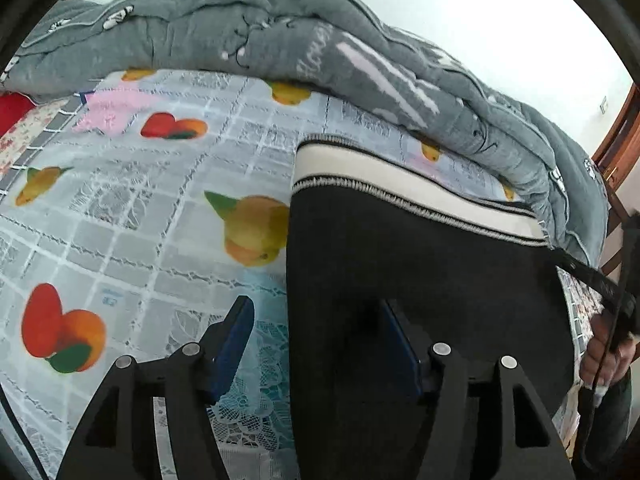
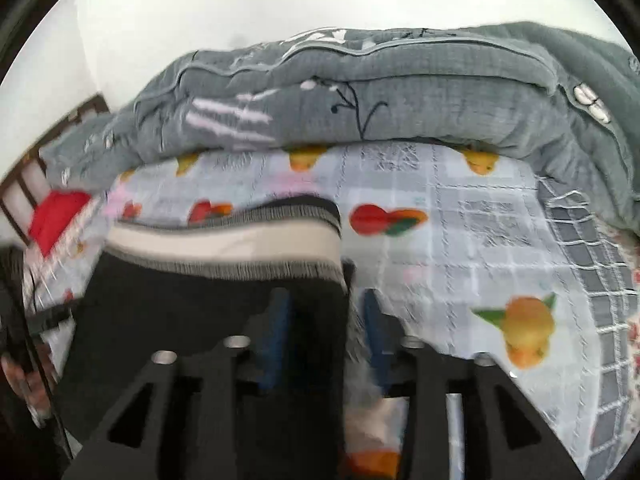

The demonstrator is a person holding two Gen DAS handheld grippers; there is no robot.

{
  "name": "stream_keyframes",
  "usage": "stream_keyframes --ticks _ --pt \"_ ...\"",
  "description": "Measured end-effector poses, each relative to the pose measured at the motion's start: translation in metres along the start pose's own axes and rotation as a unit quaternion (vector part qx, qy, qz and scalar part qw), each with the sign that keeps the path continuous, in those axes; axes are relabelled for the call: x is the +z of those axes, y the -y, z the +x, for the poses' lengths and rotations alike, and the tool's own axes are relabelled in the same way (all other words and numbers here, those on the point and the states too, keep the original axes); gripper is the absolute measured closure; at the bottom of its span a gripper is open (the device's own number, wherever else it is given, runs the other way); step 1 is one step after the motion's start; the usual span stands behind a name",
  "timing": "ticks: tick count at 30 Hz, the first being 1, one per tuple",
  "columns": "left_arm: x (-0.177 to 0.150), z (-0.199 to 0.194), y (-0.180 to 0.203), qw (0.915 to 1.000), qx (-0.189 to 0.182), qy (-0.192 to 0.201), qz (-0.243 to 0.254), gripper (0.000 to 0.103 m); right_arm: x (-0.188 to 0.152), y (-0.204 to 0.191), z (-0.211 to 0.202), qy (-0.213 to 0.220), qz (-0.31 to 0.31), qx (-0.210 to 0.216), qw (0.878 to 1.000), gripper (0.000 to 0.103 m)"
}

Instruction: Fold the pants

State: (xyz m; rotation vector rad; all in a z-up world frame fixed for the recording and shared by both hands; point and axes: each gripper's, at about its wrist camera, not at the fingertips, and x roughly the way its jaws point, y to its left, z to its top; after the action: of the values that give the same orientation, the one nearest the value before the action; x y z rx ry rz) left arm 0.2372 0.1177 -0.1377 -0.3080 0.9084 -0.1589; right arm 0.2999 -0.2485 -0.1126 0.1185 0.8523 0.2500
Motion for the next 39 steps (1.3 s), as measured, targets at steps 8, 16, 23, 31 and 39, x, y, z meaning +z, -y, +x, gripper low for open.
stream_keyframes --ticks 8,16,23,31,39 --pt "0.013 -0.03 0.012 0.9986 0.011 0.041 0.032 0.039 0.012 0.005 0.009 0.035 0.011 0.027 0.999 0.088" --pt "0.037 -0.021 0.064 0.9929 0.007 0.077 0.091 0.035 0.011 -0.025 -0.014 0.059 -0.07 -0.072 0.993 0.073" --pt "0.044 0.041 0.088 0.9922 0.037 0.053 0.107 0.035 0.011 -0.042 0.043 0.023 -0.089 -0.067 0.994 0.067" --pt "0.033 0.062 0.081 0.9936 0.049 0.039 0.094 0.034 0.008 -0.039 0.047 0.033 -0.089 -0.064 0.993 0.066" --pt "0.03 0.067 0.092 0.9906 0.069 0.034 0.113 0.025 0.008 -0.036 0.049 0.034 -0.088 -0.054 0.994 0.063"
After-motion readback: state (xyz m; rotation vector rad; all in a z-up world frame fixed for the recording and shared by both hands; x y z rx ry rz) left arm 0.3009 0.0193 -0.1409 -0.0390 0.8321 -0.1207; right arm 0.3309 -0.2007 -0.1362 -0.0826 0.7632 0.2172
